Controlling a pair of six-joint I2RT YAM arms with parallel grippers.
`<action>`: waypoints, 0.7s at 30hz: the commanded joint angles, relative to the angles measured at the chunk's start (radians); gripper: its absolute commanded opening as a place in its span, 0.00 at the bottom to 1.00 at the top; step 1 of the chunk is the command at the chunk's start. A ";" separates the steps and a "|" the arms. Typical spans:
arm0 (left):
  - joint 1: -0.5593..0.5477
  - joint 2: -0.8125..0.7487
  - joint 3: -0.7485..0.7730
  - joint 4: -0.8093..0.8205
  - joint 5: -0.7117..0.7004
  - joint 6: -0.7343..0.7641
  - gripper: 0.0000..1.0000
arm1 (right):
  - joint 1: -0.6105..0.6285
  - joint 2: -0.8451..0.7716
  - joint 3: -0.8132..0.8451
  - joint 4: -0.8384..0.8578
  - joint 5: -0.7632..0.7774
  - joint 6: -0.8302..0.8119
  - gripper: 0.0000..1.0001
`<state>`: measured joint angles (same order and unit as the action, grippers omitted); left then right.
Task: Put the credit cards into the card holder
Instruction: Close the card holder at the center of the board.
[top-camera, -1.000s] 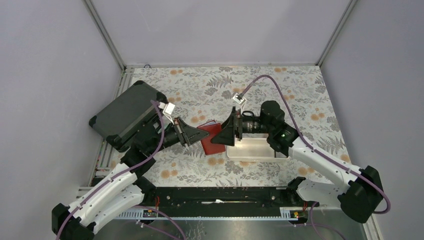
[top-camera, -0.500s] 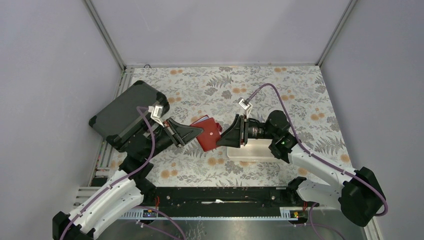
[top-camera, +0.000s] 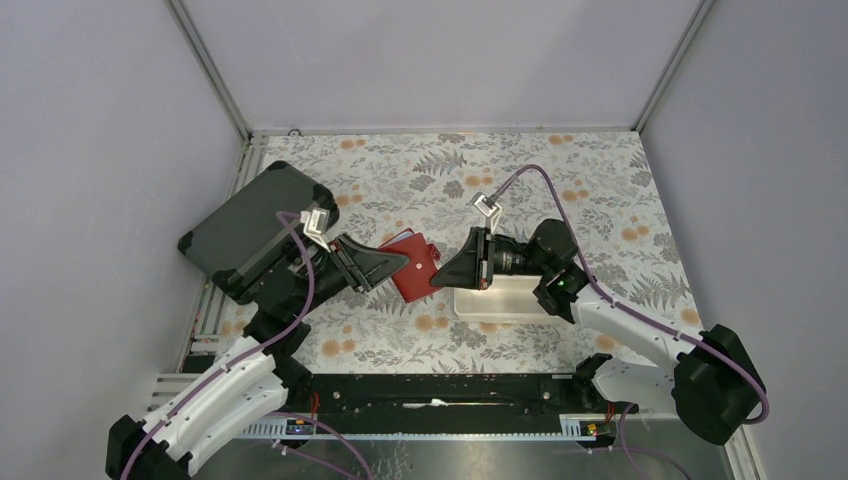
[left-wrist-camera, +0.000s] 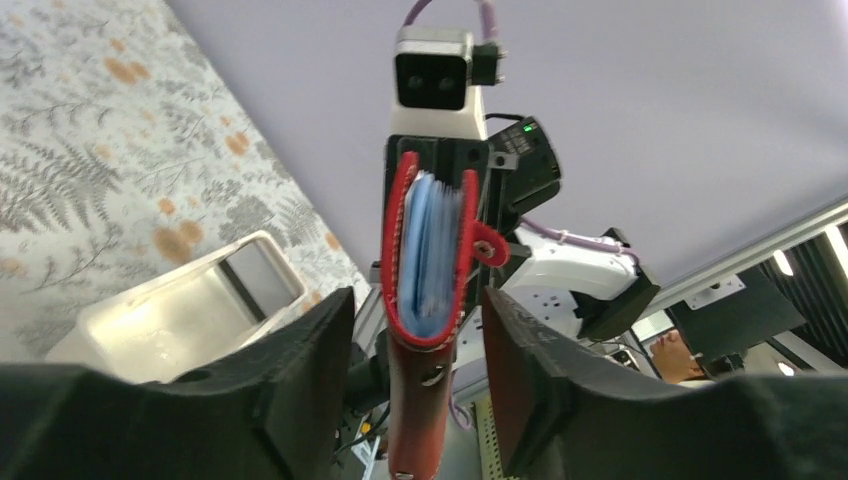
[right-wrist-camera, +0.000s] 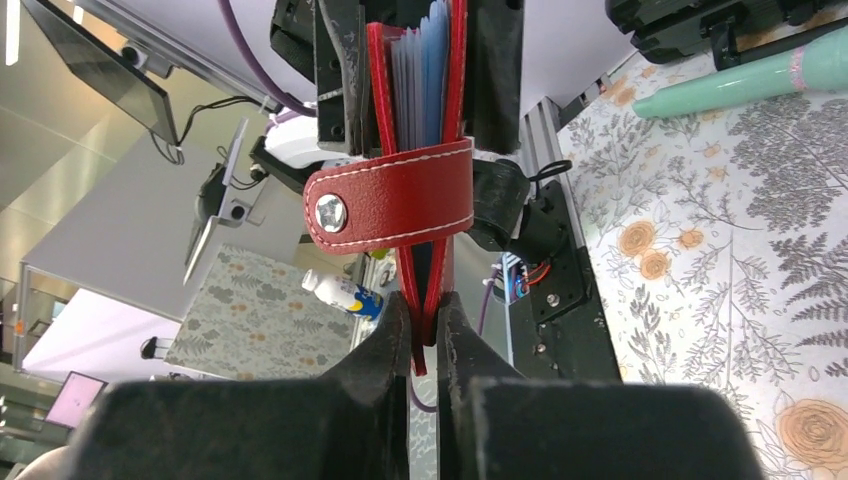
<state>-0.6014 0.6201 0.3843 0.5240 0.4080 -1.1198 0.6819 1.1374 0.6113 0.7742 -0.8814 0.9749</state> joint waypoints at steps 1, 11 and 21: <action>-0.001 0.009 0.041 -0.039 0.004 0.034 0.54 | 0.012 -0.007 0.056 -0.029 0.019 -0.068 0.00; -0.002 0.048 0.091 -0.130 0.055 0.089 0.41 | 0.021 0.007 0.130 -0.257 0.062 -0.183 0.00; 0.067 0.098 0.195 -0.179 0.176 0.165 0.00 | -0.073 -0.108 0.117 -0.368 0.119 -0.220 0.75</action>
<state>-0.5922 0.6979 0.4603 0.3283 0.4721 -1.0142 0.6785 1.1183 0.7036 0.4187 -0.7914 0.7841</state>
